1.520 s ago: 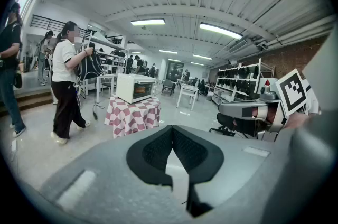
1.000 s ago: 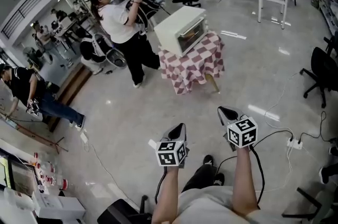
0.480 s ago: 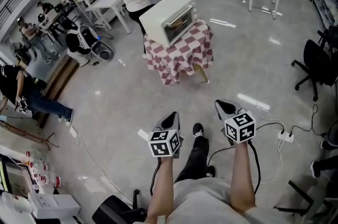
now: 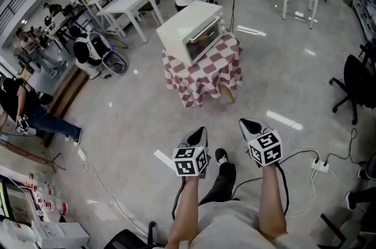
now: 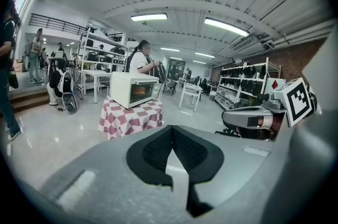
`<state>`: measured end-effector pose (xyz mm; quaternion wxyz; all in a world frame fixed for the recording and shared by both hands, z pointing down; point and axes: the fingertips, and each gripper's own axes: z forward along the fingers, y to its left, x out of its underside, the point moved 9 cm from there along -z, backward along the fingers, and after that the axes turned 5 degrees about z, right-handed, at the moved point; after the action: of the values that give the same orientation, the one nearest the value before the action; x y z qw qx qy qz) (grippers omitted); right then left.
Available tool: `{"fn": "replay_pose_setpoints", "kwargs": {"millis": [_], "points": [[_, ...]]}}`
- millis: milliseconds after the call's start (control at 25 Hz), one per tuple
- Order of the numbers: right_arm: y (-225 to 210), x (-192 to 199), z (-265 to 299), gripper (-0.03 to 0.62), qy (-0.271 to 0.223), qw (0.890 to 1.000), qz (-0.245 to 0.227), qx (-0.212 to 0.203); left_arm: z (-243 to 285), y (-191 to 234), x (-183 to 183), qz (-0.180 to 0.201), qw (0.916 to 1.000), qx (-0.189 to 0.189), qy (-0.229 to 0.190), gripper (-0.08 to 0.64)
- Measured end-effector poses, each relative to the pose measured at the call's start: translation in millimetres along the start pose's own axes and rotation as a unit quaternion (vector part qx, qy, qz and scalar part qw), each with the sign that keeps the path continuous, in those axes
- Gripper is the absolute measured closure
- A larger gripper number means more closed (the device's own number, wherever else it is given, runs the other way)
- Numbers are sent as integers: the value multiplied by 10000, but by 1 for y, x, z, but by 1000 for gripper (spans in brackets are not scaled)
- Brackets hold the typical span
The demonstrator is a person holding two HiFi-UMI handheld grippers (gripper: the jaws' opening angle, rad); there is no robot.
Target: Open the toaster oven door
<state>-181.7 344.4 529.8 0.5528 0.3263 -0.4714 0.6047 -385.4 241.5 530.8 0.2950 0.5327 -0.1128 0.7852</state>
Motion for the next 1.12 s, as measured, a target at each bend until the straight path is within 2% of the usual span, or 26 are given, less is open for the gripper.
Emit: {"fn": "replay_pose_setpoints", "kwargs": {"millis": [160,360,520,640,760,880,1120], "points": [[-31,-19,32,589,-164,9989,391,198,43,21,-24,24,10000,57,1,554],[-57,-47,85,589,-64,9995,224,202,101,57,-51,-157,9999,55,-1,554],[-73,-80,134,589,-190,9988,418,177,147,82,-79,-60,9998,160,89,554],[-80,-101,172,589,-174,9993,310,62,179,100,-101,46,9997,215,143,554],[-92,-114,209,589,-116,9993,363,28,206,118,-121,127,9991,384,92,554],[-100,-127,247,589,-40,9990,442,-47,230,139,-137,43,9983,578,34,554],[-112,-154,299,589,350,9993,-2,-121,265,170,-169,27,9960,899,0,554]]}}
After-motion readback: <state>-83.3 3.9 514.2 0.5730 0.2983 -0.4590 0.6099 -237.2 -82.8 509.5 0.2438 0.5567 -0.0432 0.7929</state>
